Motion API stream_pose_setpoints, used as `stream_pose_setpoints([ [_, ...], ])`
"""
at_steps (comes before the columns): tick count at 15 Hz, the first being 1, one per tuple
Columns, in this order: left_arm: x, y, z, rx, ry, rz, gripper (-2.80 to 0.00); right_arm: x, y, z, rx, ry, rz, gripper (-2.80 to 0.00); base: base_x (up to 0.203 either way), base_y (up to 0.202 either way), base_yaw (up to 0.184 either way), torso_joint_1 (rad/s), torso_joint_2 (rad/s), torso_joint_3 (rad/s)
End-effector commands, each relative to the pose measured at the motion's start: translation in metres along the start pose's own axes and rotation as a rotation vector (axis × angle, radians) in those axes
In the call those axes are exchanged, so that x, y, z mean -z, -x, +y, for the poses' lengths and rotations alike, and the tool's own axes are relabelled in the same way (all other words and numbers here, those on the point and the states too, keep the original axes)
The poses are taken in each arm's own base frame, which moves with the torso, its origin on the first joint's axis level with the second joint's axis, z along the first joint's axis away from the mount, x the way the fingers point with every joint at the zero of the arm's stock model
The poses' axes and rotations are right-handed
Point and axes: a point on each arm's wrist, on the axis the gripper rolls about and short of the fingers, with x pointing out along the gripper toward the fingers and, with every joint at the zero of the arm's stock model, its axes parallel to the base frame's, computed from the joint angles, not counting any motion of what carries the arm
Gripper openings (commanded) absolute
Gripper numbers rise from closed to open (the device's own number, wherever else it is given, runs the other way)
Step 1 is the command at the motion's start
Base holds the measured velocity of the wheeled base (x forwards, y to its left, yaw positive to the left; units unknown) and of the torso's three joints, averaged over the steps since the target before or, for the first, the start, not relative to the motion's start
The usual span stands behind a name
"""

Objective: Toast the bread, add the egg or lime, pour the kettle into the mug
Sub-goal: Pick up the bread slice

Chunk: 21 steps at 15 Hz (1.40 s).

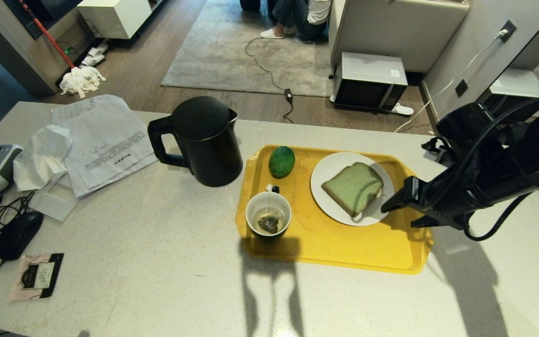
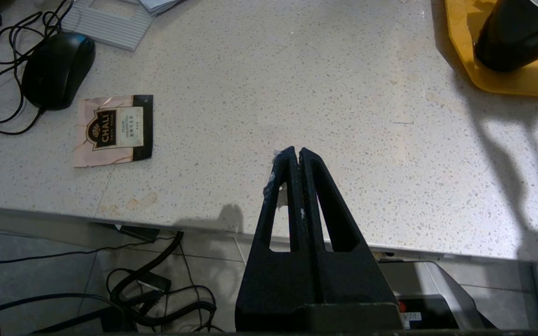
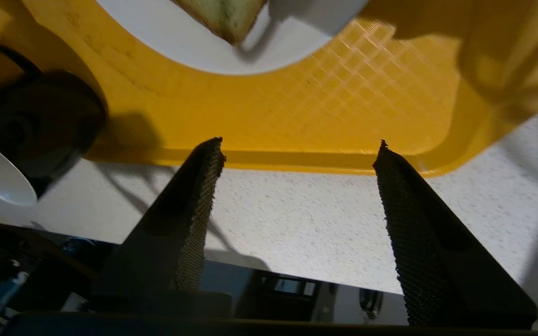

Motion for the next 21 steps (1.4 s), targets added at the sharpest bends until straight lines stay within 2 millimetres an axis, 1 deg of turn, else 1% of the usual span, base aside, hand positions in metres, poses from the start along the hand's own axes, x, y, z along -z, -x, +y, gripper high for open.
stream_pose_setpoints([
  [1,0.0,0.0,0.0,0.0,0.0,-0.003,-2.8,-0.009,-0.023,0.011,-0.003,-0.042,0.014,0.0,0.0,0.0,0.0,0.0,0.0,0.0],
  [3,0.0,0.0,0.0,0.0,0.0,-0.003,-2.8,-0.02,-0.031,0.027,-0.011,-0.078,-0.019,0.0,0.0,0.0,0.0,0.0,0.0,0.0],
  [5,0.0,0.0,0.0,0.0,0.0,-0.003,-2.8,-0.028,-0.043,0.042,0.026,-0.083,-0.054,0.0,0.0,0.0,0.0,0.0,0.0,0.0],
  [7,0.0,0.0,0.0,0.0,0.0,-0.002,-2.8,-0.037,-0.05,0.051,0.04,-0.08,-0.098,0.0,0.0,0.0,0.0,0.0,0.0,0.0],
  [10,0.0,0.0,0.0,0.0,0.0,-0.002,-2.8,-0.043,-0.06,0.054,0.109,-0.069,-0.153,0.0,0.0,0.0,0.0,0.0,0.0,0.0],
  [12,0.0,0.0,0.0,0.0,0.0,-0.003,-2.8,-0.045,-0.065,0.058,0.11,-0.058,-0.167,0.0,0.0,0.0,0.0,0.0,0.0,0.0],
  [16,0.0,0.0,0.0,0.0,0.0,-0.002,-2.8,-0.054,-0.066,0.063,0.111,-0.058,-0.219,0.0,0.0,0.0,0.0,0.0,0.0,0.0],
  [18,0.0,0.0,0.0,0.0,0.0,-0.003,-2.8,-0.055,-0.069,0.063,0.119,-0.059,-0.227,0.0,0.0,0.0,0.0,0.0,0.0,0.0],
  [21,0.0,0.0,0.0,0.0,0.0,-0.002,-2.8,-0.06,-0.069,0.058,0.153,-0.056,-0.25,0.0,0.0,0.0,0.0,0.0,0.0,0.0],
])
